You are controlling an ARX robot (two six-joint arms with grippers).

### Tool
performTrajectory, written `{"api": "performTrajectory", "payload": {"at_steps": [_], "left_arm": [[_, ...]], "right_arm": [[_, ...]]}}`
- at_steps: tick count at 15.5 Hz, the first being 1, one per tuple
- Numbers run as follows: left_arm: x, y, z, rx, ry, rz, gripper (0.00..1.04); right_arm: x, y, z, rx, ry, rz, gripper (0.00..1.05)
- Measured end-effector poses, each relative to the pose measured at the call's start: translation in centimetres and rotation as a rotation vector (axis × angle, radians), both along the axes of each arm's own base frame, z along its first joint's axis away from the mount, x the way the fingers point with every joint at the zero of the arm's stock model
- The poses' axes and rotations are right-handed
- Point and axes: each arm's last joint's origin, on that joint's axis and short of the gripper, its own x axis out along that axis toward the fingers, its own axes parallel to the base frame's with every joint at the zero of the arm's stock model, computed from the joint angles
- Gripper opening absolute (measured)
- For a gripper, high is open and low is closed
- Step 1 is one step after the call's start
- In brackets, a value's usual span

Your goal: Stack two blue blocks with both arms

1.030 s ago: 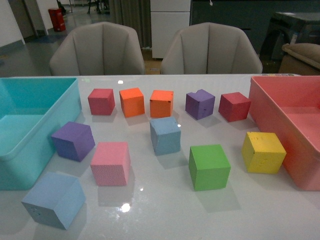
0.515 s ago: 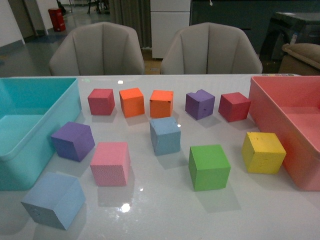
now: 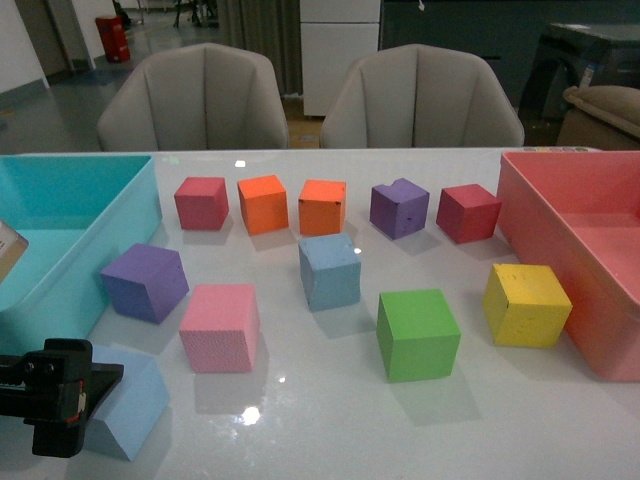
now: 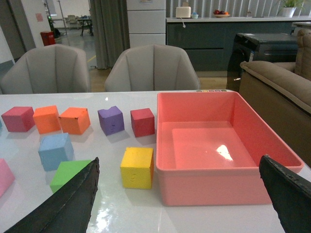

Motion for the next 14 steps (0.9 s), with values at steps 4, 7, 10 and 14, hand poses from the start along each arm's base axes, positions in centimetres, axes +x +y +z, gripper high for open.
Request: {"api": "performTrajectory", "payload": {"at_steps": [4, 7, 10, 14], "left_arm": [[0.9, 0.0, -0.8, -0.006, 0.028, -0.011, 0.98], [1.0, 0.0, -1.0, 0.018, 0.025, -0.008, 0.98], [1.1, -0.3, -1.2, 0.018, 0.026, -0.023, 0.98], [1.2, -0.7, -1.5, 0.023, 0.030, -0.034, 0.98]], "right_arm": [[0.0, 0.0, 0.0, 0.000, 0.000, 0.000, 0.98], [0.0, 0.0, 0.0, 0.000, 0.000, 0.000, 0.98], [0.0, 0.0, 0.0, 0.000, 0.000, 0.000, 0.98], [0.0, 0.0, 0.0, 0.000, 0.000, 0.000, 0.98]]}}
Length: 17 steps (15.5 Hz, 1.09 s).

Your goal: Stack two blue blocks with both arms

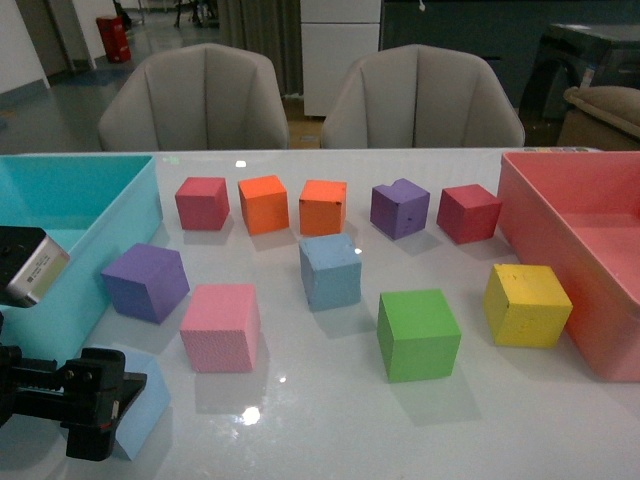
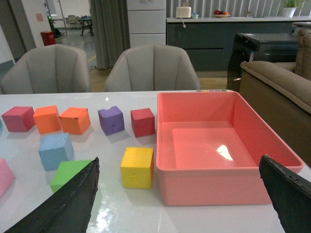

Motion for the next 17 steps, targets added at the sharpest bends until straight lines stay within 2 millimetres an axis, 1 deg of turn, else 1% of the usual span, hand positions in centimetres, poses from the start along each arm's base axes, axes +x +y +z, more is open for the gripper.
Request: {"api": "performTrajectory", "payload": {"at_steps": [5, 6, 8, 9, 11, 12, 13, 15, 17], "left_arm": [[0.5, -0.1, -2.8, 0.020, 0.073, 0.014, 0.98], [0.5, -0.1, -3.1, 0.021, 0.084, 0.017, 0.98], [0.5, -0.3, -3.2, 0.022, 0.081, 0.013, 0.98], [0.5, -0.5, -3.1, 0.029, 0.084, 0.012, 0.90], [0.3, -1.0, -2.3, 0.034, 0.072, -0.002, 0.69], [0.3, -1.3, -1.4, 0.034, 0.050, -0.010, 0.60], [0.2, -1.6, -0.4, 0.034, 0.022, -0.021, 0.54], [0.6, -2.3, 1.4, 0.031, -0.008, -0.046, 0.49], [2.6, -3.7, 3.7, 0.029, -0.052, -0.079, 0.48]], "right_arm": [[0.0, 0.0, 0.0, 0.000, 0.000, 0.000, 0.98], [0.0, 0.0, 0.0, 0.000, 0.000, 0.000, 0.98], [0.0, 0.0, 0.0, 0.000, 0.000, 0.000, 0.98], [0.0, 0.0, 0.0, 0.000, 0.000, 0.000, 0.98], [0.0, 0.0, 0.0, 0.000, 0.000, 0.000, 0.98], [0.0, 0.0, 0.0, 0.000, 0.000, 0.000, 0.98], [0.0, 0.0, 0.0, 0.000, 0.000, 0.000, 0.98], [0.0, 0.0, 0.0, 0.000, 0.000, 0.000, 0.98], [0.0, 0.0, 0.0, 0.000, 0.000, 0.000, 0.98]]}}
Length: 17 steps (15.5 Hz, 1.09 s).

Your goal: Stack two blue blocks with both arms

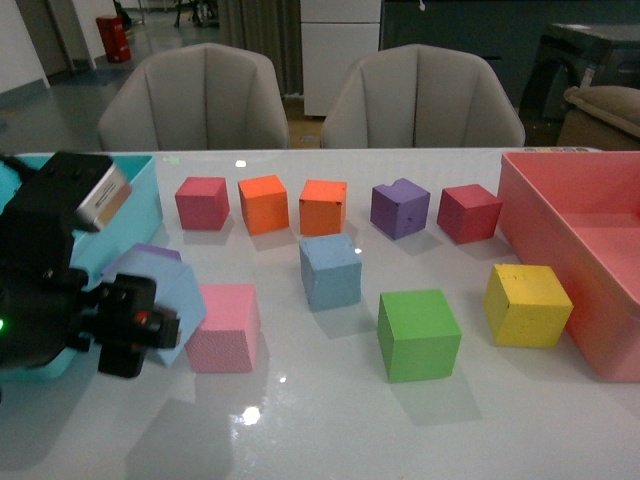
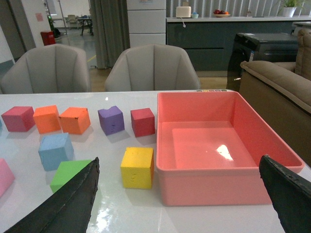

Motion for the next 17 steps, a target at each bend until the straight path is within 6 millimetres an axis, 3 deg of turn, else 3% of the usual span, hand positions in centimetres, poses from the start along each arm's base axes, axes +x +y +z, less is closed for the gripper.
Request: {"api": "performTrajectory", "payload": {"at_steps": [3, 5, 8, 11, 14, 17], "left_arm": [[4.0, -4.4, 2.6, 0.011, -0.045, -0.076, 0.47], [6.3, -7.9, 2.5, 0.045, -0.016, -0.121, 0.46], [8.9, -11.6, 3.0, 0.030, -0.010, -0.106, 0.46], [11.0, -13.5, 2.8, 0.012, 0.028, -0.021, 0.45], [11.9, -14.5, 1.3, 0.009, 0.074, 0.059, 0.44], [12.3, -15.6, 1.3, -0.014, 0.065, 0.096, 0.44]], "right_arm": [[0.0, 0.0, 0.0, 0.000, 0.000, 0.000, 0.98], [0.0, 0.0, 0.0, 0.000, 0.000, 0.000, 0.98], [0.0, 0.0, 0.0, 0.000, 0.000, 0.000, 0.98], [0.0, 0.0, 0.0, 0.000, 0.000, 0.000, 0.98], [0.0, 0.0, 0.0, 0.000, 0.000, 0.000, 0.98], [0.0, 0.0, 0.0, 0.000, 0.000, 0.000, 0.98]]}}
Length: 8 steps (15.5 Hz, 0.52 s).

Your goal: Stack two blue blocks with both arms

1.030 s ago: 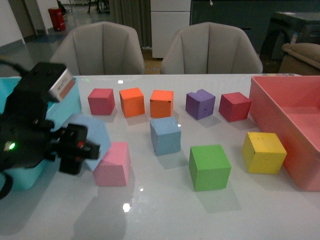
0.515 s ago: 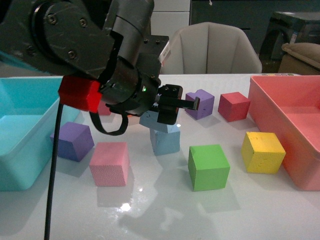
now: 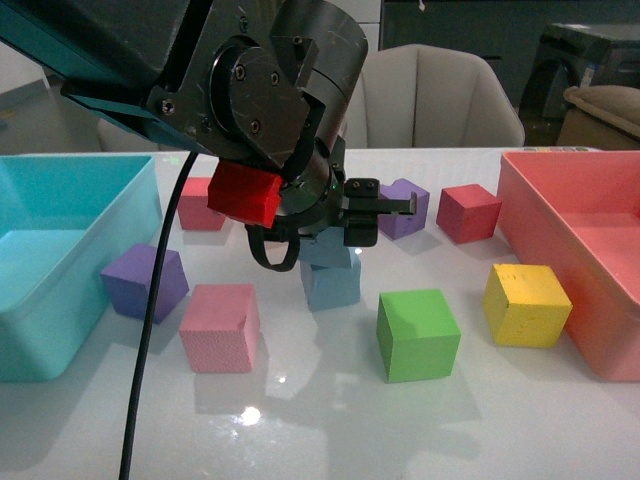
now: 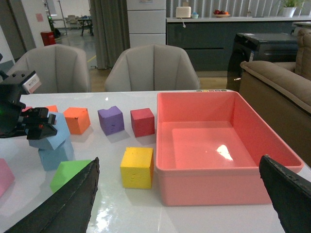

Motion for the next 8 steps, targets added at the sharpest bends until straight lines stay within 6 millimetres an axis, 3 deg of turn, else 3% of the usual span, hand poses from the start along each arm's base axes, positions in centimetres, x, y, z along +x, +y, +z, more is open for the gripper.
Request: {"api": "performTrajectory", "payload": {"at_steps": [8], "left_arm": [[0.26, -0.60, -0.64, 0.016, -0.030, 0.021, 0.44]], "right_arm": [[0.00, 0.00, 0.00, 0.000, 0.000, 0.000, 0.98]]}}
